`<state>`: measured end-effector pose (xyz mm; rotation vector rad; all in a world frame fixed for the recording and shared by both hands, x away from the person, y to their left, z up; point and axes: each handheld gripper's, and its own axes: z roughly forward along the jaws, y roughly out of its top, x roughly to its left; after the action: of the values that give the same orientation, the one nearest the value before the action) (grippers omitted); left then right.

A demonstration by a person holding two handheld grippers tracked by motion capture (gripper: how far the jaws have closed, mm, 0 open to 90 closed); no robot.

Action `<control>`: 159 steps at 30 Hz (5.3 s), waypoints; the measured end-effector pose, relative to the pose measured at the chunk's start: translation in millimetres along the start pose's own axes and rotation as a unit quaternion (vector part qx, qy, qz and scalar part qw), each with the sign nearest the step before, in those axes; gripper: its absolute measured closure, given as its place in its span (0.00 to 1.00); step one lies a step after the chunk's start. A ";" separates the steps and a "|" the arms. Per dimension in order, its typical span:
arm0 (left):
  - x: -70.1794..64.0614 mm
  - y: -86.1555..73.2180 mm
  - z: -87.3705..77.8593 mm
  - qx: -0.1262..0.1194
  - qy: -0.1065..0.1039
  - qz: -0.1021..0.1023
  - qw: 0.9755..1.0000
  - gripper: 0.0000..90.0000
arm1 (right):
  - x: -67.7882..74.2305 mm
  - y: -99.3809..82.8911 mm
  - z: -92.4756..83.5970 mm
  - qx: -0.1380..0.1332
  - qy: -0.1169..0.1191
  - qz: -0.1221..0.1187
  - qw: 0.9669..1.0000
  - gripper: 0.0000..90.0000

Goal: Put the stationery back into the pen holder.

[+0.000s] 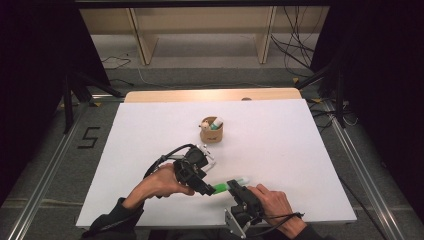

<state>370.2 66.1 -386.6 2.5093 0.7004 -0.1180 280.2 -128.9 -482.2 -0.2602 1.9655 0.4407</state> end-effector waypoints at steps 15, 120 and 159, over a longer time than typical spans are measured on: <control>19.5 -44.6 -18.0 -0.182 0.052 -0.028 0.982 0.25 | -48.8 -34.8 3.9 -0.039 0.074 0.342 0.936 0.86; 26.5 -95.4 -11.9 -0.294 0.112 -0.041 0.948 0.18 | -136.8 -45.7 179.5 -0.046 0.053 0.631 0.772 0.85; 29.8 -96.7 -14.1 -0.296 0.117 -0.051 0.947 0.18 | -146.9 -56.3 159.6 -0.082 0.080 0.652 0.750 0.48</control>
<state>346.3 157.2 -426.2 1.9224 0.8170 0.3159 495.0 -115.6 -419.5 1.1069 1.9978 1.5108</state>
